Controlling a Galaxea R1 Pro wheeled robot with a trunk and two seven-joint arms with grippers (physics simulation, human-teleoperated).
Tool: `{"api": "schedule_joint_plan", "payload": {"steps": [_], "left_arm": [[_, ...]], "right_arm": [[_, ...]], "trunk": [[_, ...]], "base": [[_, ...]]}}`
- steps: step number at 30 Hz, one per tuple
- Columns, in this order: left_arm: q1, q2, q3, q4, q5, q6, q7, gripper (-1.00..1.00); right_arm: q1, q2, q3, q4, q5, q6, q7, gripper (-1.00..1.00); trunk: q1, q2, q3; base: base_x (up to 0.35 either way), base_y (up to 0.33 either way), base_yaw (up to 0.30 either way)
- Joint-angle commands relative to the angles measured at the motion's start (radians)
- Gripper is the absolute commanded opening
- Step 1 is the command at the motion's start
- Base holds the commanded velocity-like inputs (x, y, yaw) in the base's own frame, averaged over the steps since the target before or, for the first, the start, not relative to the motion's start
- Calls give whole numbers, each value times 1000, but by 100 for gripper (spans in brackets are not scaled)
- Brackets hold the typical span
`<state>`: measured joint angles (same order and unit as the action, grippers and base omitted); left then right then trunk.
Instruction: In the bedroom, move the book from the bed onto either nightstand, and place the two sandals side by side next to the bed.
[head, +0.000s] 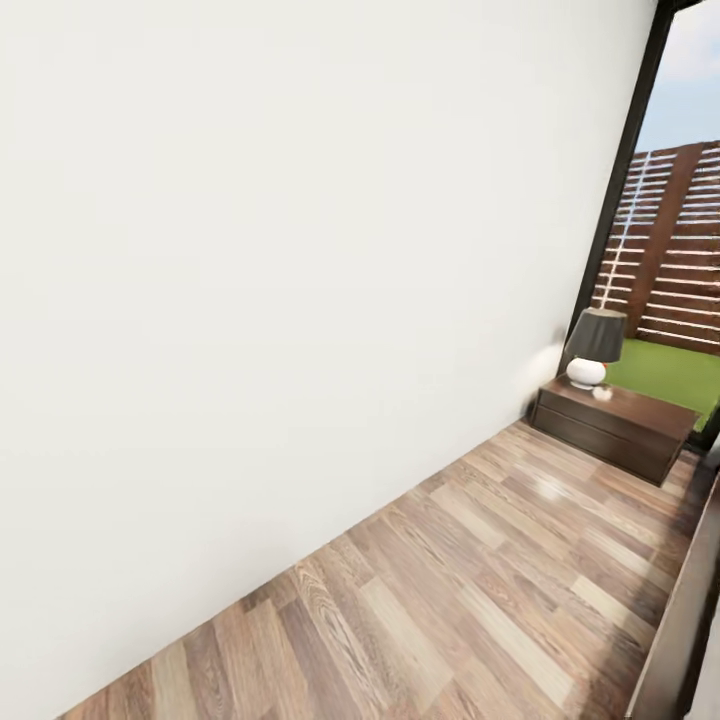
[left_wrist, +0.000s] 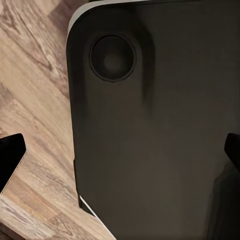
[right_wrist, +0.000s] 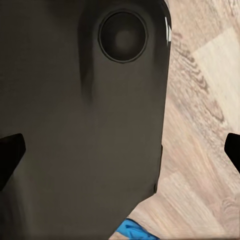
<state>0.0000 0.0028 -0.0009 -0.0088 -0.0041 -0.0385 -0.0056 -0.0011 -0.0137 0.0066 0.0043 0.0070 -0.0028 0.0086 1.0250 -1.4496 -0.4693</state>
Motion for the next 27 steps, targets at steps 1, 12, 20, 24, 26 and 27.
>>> {"api": "schedule_joint_plan", "payload": {"steps": [1,12,20,24,26,27], "left_arm": [[0,0,0,0,0,-3,-1,100],[0,-1,1,0,0,-3,-1,100],[0,0,1,0,0,-3,-1,100],[0,0,1,0,0,-3,-1,100],[0,0,1,0,0,-3,-1,100],[0,0,1,0,0,-3,-1,100]], "right_arm": [[0,0,0,1,1,0,1,100],[0,-1,0,4,1,0,2,100],[0,-2,0,5,1,0,2,100],[0,-2,-1,6,1,0,2,100],[0,-2,-1,6,0,0,2,100],[0,-2,-2,6,0,0,2,100]], "trunk": [[0,0,-1],[0,0,-1],[0,0,-1],[0,0,-1],[0,0,-1],[0,0,-1]], "base": [[0,0,-277],[0,0,-277],[0,0,-277],[0,0,-277],[0,0,-277],[0,0,-277]]}}
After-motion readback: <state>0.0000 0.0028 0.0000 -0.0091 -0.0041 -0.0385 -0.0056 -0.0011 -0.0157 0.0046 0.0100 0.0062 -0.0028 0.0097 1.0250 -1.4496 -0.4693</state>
